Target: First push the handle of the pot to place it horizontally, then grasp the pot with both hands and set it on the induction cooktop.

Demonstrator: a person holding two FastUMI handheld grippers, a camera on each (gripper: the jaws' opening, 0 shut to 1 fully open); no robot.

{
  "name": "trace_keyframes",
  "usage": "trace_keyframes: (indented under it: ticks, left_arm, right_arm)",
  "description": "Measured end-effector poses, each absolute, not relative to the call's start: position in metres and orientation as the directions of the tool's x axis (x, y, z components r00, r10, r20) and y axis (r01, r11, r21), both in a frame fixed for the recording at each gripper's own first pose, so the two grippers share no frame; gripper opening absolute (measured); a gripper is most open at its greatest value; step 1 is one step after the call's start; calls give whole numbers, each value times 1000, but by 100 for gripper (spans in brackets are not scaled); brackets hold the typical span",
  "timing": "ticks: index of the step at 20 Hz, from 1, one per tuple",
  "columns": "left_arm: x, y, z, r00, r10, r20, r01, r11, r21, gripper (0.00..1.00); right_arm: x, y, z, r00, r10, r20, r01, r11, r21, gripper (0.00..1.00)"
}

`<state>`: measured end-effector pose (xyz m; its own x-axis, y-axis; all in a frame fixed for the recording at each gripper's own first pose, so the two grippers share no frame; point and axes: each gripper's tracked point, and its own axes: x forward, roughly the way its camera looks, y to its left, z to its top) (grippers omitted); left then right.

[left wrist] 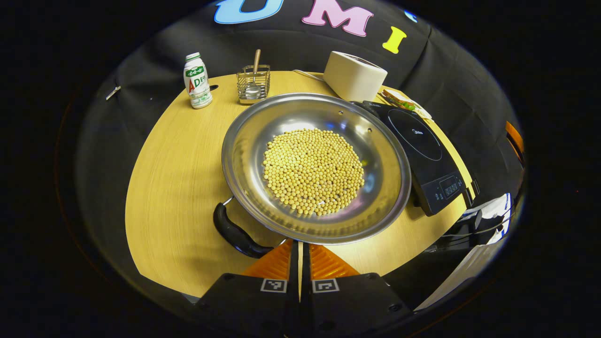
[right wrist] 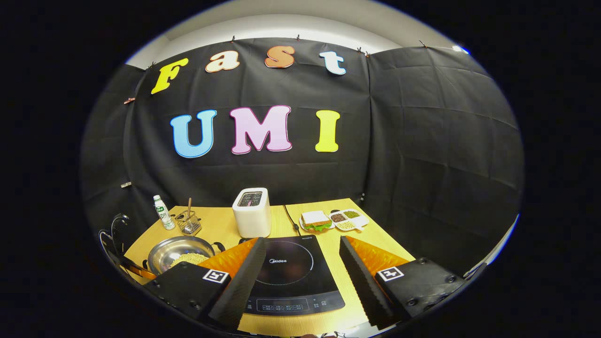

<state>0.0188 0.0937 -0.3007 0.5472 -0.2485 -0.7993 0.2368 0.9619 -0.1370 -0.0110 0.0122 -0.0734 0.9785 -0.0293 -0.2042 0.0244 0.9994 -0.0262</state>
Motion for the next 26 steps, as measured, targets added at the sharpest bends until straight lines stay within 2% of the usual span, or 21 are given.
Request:
trace_keyframes:
  ticks: [8,19,26]
  left_arm:
    - [34,120,-303,558,-186,-809,214,974,-76,5]
    - [69,156,-305,589,-141,-796,105,990,-98,5]
    - [91,173,-303,604,-113,-789,78,993,-83,5]
  right_arm:
    - [-5,14,-75,978,-31,-208,24,999,-36,99]
    - [3,24,-75,975,-20,-220,8,998,-58,99]
    - [5,9,-82,968,-65,-241,60,998,-26,99]
